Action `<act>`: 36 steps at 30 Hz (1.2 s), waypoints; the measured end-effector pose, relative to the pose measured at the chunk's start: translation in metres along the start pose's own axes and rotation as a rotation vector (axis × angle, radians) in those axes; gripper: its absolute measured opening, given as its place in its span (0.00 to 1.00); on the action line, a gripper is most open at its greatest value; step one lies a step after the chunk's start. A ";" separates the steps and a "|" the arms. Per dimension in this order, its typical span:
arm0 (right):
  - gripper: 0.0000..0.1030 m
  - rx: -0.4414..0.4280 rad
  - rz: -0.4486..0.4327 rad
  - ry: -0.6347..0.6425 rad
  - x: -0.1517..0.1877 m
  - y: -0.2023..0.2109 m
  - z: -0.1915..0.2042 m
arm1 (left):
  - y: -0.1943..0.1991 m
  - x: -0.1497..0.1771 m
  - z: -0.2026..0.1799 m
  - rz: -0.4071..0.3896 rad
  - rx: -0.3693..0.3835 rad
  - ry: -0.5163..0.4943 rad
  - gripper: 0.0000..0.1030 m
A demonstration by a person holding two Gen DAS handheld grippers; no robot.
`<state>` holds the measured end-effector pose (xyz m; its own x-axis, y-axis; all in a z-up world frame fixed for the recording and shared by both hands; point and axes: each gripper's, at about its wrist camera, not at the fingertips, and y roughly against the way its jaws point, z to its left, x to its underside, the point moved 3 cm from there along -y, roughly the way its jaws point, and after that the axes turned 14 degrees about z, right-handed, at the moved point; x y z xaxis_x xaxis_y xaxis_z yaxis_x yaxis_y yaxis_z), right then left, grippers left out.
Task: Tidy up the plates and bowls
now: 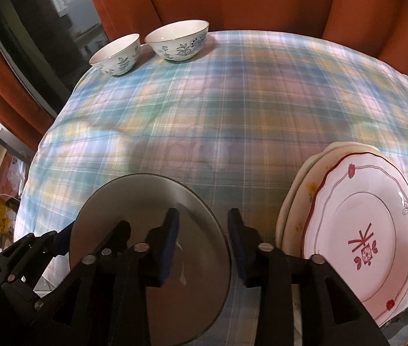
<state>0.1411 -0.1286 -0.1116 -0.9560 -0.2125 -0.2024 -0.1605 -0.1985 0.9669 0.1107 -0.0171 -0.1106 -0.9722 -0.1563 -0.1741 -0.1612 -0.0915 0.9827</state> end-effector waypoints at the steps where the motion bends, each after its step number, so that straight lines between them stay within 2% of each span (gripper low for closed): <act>1: 0.52 -0.001 -0.001 0.000 -0.001 0.000 0.000 | 0.002 -0.001 0.001 -0.008 0.001 -0.002 0.62; 3: 0.59 -0.004 -0.006 0.004 -0.002 0.002 0.002 | 0.005 -0.002 0.002 -0.017 0.000 -0.004 0.67; 12: 0.71 0.030 -0.052 0.001 -0.013 0.014 0.019 | 0.016 -0.013 0.019 -0.060 0.042 -0.027 0.71; 22: 0.74 0.079 -0.101 -0.066 -0.027 0.026 0.050 | 0.029 -0.031 0.050 -0.097 0.091 -0.098 0.71; 31: 0.75 0.112 -0.110 -0.091 -0.051 0.027 0.094 | 0.032 -0.054 0.096 -0.109 0.133 -0.108 0.72; 36: 0.75 0.125 -0.131 -0.080 -0.072 0.027 0.119 | 0.034 -0.074 0.120 -0.137 0.138 -0.118 0.76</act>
<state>0.1763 -0.0044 -0.0528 -0.9406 -0.1150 -0.3194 -0.3093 -0.0978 0.9459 0.1568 0.1098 -0.0571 -0.9515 -0.0350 -0.3058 -0.3069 0.0325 0.9512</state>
